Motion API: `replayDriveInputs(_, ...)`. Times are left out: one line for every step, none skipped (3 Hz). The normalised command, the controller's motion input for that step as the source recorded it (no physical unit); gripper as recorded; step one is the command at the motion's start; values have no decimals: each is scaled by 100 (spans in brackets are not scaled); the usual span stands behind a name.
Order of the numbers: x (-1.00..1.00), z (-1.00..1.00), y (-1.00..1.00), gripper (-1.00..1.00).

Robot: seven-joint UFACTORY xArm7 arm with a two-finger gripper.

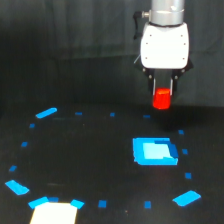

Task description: Pick up the red object from the table

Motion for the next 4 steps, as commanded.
replayDriveInputs(-31,100,-7,-100)
replayDriveInputs(2,94,5,-100)
replayDriveInputs(-13,65,-30,-100)
replayDriveInputs(-7,100,2,-88)
